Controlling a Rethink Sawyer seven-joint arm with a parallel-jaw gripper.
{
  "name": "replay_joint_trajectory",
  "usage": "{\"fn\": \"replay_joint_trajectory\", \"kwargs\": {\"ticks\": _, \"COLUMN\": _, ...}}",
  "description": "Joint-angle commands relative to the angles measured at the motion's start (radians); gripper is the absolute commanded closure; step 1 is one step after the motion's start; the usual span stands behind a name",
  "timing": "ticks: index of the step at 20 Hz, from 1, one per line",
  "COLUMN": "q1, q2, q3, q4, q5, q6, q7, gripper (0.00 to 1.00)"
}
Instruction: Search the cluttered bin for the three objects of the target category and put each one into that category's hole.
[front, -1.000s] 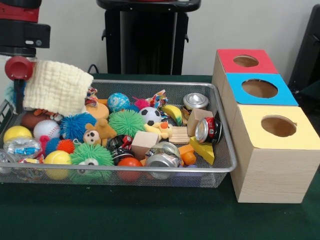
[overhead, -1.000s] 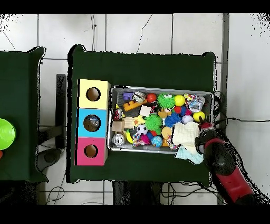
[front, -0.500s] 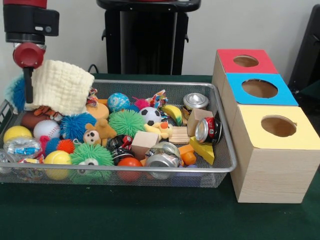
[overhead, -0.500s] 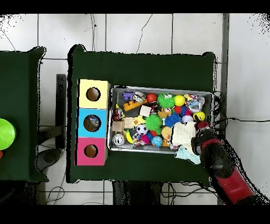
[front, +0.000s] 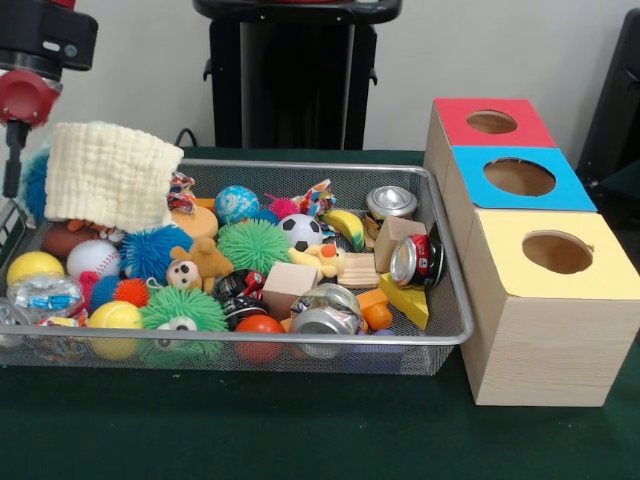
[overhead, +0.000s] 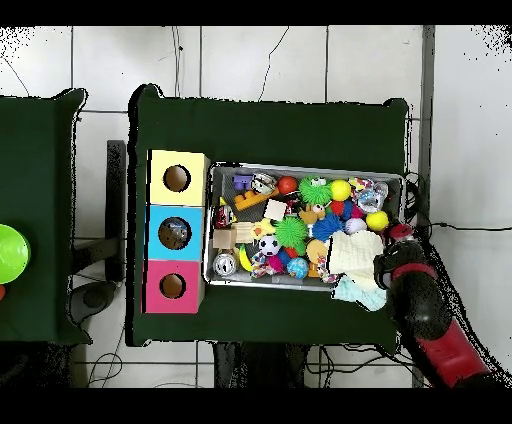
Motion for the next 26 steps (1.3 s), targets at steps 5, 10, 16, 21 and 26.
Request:
{"fn": "replay_joint_trajectory", "kwargs": {"ticks": 5, "q1": -0.051, "q2": 0.072, "q3": 0.118, "q4": -0.045, "q5": -0.114, "q6": -0.176, "q7": 0.274, "gripper": 0.0}}
{"fn": "replay_joint_trajectory", "kwargs": {"ticks": 10, "q1": -0.044, "q2": 0.047, "q3": 0.134, "q4": -0.013, "q5": -0.063, "q6": -0.132, "q7": 0.287, "gripper": 0.0}}
{"fn": "replay_joint_trajectory", "kwargs": {"ticks": 16, "q1": -0.023, "q2": 0.115, "q3": 0.167, "q4": -0.017, "q5": -0.057, "q6": -0.165, "q7": 0.314, "gripper": 0.0}}
{"fn": "replay_joint_trajectory", "kwargs": {"ticks": 21, "q1": 0.016, "q2": 0.134, "q3": 0.173, "q4": -0.007, "q5": -0.009, "q6": -0.166, "q7": 0.334, "gripper": 0.0}}
{"fn": "replay_joint_trajectory", "kwargs": {"ticks": 26, "q1": 0.045, "q2": 0.155, "q3": 0.162, "q4": -0.01, "q5": 0.015, "q6": -0.185, "q7": 0.349, "gripper": 0.0}}
